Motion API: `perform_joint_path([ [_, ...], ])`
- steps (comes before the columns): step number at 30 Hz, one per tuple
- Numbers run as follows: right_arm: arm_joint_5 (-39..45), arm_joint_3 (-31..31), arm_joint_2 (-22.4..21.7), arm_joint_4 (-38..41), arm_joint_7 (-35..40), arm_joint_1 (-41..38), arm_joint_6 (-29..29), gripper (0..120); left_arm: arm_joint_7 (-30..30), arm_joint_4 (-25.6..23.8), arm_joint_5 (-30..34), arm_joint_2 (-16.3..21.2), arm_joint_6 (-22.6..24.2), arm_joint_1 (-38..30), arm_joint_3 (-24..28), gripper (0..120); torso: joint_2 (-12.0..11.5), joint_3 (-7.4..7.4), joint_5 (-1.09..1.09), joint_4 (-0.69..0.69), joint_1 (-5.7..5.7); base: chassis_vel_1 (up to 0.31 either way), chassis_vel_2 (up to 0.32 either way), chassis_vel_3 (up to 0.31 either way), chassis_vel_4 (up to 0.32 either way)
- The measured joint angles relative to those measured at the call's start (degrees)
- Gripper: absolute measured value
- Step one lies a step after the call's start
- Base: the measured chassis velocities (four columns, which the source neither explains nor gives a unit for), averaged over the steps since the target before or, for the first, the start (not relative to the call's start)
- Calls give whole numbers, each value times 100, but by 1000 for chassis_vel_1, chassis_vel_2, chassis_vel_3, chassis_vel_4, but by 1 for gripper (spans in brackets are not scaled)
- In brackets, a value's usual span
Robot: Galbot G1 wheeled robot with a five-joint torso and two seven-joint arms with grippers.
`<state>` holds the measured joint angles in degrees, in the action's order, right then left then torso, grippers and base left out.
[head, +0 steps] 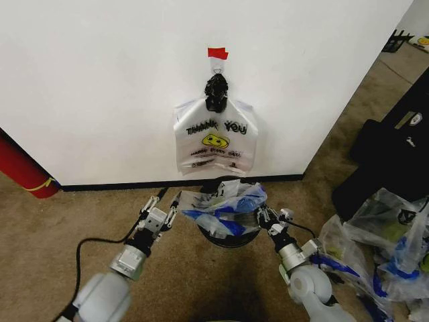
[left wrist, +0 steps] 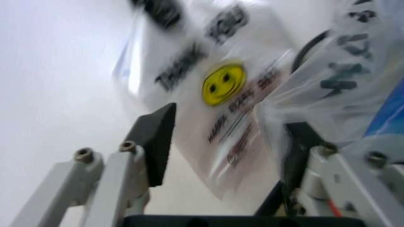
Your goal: Pick up the garbage bag from the wall and place it over the trash bin.
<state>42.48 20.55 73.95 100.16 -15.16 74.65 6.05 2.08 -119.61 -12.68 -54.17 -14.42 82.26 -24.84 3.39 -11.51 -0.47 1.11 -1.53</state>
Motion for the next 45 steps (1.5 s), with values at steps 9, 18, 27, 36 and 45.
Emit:
perform_joint_path([
  [9, -66, -17, 22, 65, 164, -19, -24, 0, 2336, -152, 132, -15, -1085, 25, -872, 91, 1, 0, 1, -1, 0, 0, 0, 0, 0],
  [18, -64, -22, 59, 147, 332, -56, -69, 0, 3788, -220, 504, -87, -916, -213, -1345, 100, 0, 0, 0, 0, 0, 0, 0, 0, 0],
  [27, -76, -101, 112, 151, 698, -135, -76, 0, 4241, -844, 1554, -74, -720, -271, -1008, 100, 1, 0, 3, 0, 0, 0, 0, 0, 0],
  [36, -385, -376, 164, 332, 925, -87, -88, 0, 3369, -1198, 900, -102, -822, -455, -36, 100, 1, 1, 2, 0, 0, 0, 0, 0, 0],
  [45, -946, -788, 248, 651, 1131, -32, -66, 0, 2289, -540, -529, -165, -670, -697, 642, 86, 1, 0, 1, -1, 0, 0, 0, 0, 0],
])
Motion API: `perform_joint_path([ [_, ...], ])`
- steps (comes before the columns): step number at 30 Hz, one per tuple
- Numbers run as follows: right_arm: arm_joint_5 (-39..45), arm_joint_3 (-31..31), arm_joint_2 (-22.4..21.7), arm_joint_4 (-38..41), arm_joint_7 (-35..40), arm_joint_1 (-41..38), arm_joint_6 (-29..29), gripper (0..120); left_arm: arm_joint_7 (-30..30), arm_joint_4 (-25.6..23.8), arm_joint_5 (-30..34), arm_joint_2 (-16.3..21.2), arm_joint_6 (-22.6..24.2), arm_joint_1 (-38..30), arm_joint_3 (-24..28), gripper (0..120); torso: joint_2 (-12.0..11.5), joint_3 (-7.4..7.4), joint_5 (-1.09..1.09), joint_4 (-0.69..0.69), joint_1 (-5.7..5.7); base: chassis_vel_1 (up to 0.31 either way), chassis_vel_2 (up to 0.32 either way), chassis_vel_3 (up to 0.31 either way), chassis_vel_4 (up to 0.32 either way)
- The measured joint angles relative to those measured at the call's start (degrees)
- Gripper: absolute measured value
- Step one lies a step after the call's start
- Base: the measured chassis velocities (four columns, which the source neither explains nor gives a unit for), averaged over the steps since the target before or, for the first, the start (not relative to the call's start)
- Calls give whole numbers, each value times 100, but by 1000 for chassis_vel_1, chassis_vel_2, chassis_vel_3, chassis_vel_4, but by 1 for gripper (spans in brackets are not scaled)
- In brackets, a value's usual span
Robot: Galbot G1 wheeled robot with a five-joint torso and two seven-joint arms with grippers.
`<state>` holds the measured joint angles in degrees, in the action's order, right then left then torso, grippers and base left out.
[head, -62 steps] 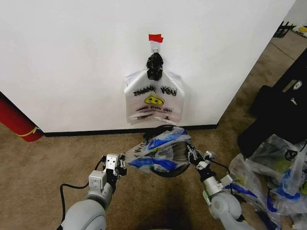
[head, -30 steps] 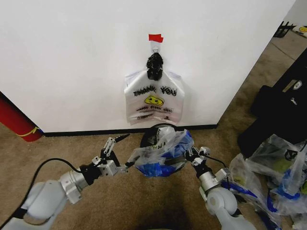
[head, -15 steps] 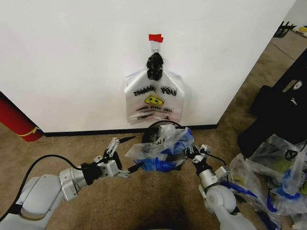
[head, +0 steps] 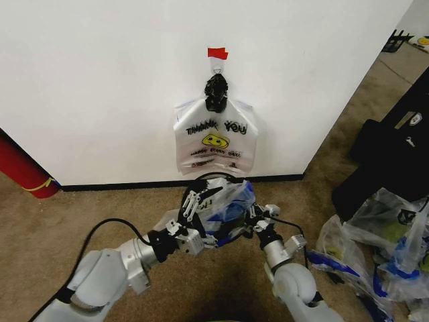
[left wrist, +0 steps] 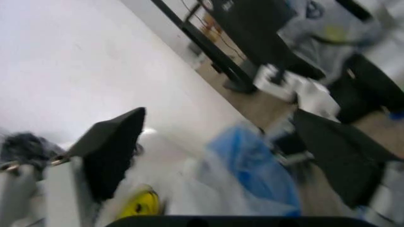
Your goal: Pick up the garbage bag from the wall and place it over the trash bin.
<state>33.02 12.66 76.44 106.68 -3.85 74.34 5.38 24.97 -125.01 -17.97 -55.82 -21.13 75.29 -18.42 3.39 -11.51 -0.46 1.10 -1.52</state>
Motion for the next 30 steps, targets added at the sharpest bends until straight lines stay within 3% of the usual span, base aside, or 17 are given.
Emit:
perform_joint_path([
  [9, -169, -124, -14, 136, 30, -55, -12, 0, 149, 372, -504, -14, -72, -106, 5, 52, 0, 0, 0, 0, 0, 0, 0, 0, 0],
  [12, -169, -131, -17, 163, 29, -46, -12, 0, 145, 410, -580, -14, -63, -118, -1, 47, 0, 0, 0, 0, 0, 0, 0, 0, 0],
  [21, -121, -123, -55, 323, -7, 28, -12, 0, -64, 460, -936, -27, 123, -147, -32, 10, 0, 0, 0, 1, 0, 0, 0, 0, 0],
  [25, -117, -122, -55, 351, -26, 38, -11, 0, -173, 411, -926, -21, 234, -130, -65, 0, 0, 0, 0, 1, 0, 0, 0, 0, 0],
  [30, -128, -100, -54, 343, -62, 49, 8, 0, -286, 221, -513, 34, 460, -50, -109, 0, 0, 0, 0, 0, 0, 0, 0, 0, 0],
])
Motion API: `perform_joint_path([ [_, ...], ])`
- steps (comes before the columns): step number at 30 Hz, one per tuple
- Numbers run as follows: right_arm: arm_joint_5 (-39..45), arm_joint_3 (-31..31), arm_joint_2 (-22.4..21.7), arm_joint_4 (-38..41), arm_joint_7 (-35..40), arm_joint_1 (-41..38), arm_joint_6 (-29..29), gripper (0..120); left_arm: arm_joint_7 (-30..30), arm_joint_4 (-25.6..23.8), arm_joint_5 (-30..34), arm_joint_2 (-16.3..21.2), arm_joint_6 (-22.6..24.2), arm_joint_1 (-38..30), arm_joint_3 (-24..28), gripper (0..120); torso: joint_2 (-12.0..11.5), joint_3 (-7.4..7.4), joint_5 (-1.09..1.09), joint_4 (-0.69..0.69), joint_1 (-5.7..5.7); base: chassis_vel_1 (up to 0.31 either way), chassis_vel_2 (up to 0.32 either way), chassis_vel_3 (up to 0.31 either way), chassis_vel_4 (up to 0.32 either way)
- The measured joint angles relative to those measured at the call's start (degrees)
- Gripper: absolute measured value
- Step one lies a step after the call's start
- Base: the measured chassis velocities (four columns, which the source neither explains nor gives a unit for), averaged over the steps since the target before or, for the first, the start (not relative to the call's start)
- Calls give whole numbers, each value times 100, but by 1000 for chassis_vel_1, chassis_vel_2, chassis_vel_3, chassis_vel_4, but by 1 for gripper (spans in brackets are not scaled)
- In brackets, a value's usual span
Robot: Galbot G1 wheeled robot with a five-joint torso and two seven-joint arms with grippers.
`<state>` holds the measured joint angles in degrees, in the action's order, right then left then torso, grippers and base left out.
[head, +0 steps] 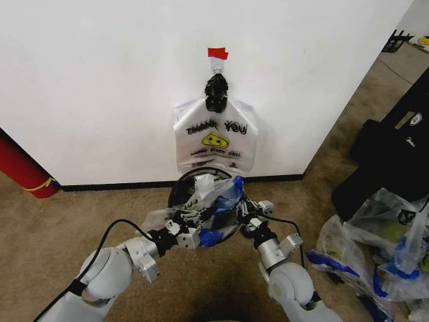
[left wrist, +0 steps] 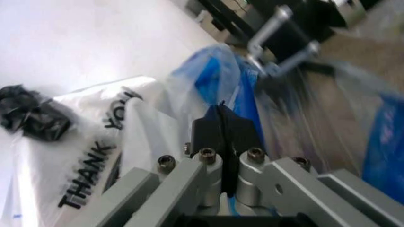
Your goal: Pick up the garbage bag from the wall and place it over the trash bin.
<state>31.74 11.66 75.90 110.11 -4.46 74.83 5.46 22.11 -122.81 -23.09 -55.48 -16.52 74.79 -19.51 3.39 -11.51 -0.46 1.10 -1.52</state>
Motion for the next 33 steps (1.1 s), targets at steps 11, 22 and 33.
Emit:
perform_joint_path([
  [11, -406, 349, -97, -558, -865, -1, 502, 0, -858, -458, 3016, 117, 1134, -37, -80, 0, 0, 0, 1, 0, 0, 0, 0, 0, 0],
  [22, 209, 817, -278, -803, -2236, 135, 672, 0, -1448, 465, 3468, 153, 1783, -514, -136, 0, 0, 0, -1, 0, 0, 0, 0, 0, 0],
  [33, 1348, 966, -270, -879, -3521, 151, 674, 0, -946, 1127, 3335, 66, 1453, -862, 30, 0, 0, 0, 0, 1, 0, 0, 0, 0, 0],
])
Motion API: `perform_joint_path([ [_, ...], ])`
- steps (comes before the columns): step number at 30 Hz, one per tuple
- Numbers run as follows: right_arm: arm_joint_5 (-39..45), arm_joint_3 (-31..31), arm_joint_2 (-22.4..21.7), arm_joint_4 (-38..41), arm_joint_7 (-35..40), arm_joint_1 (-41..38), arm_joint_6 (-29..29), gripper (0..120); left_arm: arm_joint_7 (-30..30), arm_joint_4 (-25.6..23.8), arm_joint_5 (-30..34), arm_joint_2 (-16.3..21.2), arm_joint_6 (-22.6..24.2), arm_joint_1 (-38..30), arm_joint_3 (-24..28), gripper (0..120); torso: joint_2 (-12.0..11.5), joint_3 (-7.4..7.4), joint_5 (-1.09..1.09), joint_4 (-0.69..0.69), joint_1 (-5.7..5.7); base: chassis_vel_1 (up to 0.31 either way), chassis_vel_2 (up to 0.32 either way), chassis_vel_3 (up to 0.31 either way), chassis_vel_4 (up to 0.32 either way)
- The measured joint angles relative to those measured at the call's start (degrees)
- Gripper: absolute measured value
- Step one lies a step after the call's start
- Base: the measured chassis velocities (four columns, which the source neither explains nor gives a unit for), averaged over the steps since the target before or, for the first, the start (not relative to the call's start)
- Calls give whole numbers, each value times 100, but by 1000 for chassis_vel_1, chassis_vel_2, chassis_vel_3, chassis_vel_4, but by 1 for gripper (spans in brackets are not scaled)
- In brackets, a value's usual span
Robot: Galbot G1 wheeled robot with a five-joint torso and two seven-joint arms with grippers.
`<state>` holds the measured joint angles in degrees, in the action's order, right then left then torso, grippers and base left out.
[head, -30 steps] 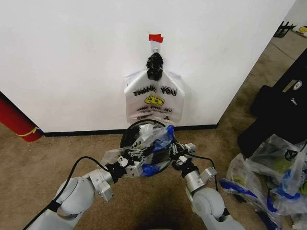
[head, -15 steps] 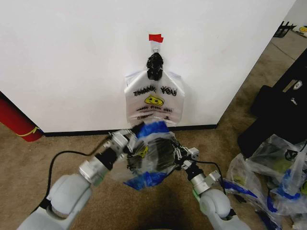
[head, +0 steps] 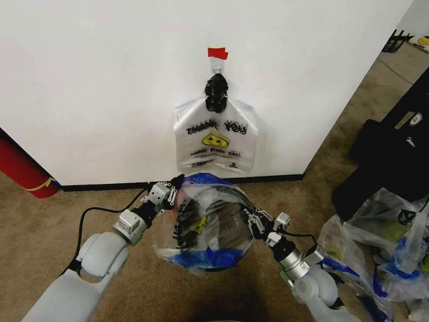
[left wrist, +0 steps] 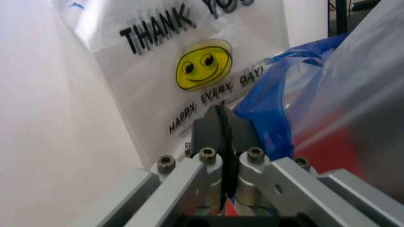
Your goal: Pick up the garbage bag from the wall and place it over the trash bin.
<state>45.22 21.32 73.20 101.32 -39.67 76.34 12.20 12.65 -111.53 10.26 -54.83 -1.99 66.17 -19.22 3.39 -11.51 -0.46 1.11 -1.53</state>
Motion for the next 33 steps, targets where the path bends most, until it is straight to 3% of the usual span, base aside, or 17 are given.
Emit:
perform_joint_path([
  [4, 127, -114, 35, -30, 356, -8, 38, 0, -87, -16, 201, -1, -116, 56, -38, 0, 0, 0, 0, -1, 0, 0, 0, 0, 0],
  [14, 103, -636, 240, -188, 2062, -57, 192, 0, -921, -459, 672, -226, 1, 344, -348, 37, 0, 0, 0, -1, 0, 0, 0, 0, 0],
  [18, 17, -675, 281, -188, 2510, -88, 174, 0, -768, -727, 896, -125, -141, 480, -409, 49, 0, 0, -1, -1, 0, 0, 0, 0, 0],
  [21, -155, -636, 301, -149, 2915, -103, 111, 0, 339, -1015, 928, 139, -584, 697, -416, 63, 0, 1, 2, -1, 0, 0, 0, 0, 0],
  [24, -293, -584, 307, -104, 3012, -113, 103, 0, 1538, -992, 219, 313, -1218, 819, -393, 74, 0, 1, 1, 0, 0, 0, 0, 0, 0],
  [25, -293, -584, 307, -104, 3012, -113, 103, 0, 1538, -992, 219, 313, -1218, 819, -393, 74, 0, 1, 1, 0, 0, 0, 0, 0, 0],
  [28, -379, -557, 306, 17, 3029, -98, 95, 0, 2575, -720, -554, 334, -1704, 766, -457, 86, 0, 1, -2, -1, 0, 0, 0, 0, 0],
  [30, -475, -522, 297, 97, 3019, -71, 97, 0, 2922, -568, -897, 330, -1866, 732, -476, 95, 0, 0, -1, 0, 0, 0, 0, 0, 0],
  [33, -532, -507, 285, 165, 2994, -34, 103, 0, 2898, -509, -992, 313, -1875, 726, -445, 99, 0, 1, 0, 0, 0, 0, 0, 0, 0],
])
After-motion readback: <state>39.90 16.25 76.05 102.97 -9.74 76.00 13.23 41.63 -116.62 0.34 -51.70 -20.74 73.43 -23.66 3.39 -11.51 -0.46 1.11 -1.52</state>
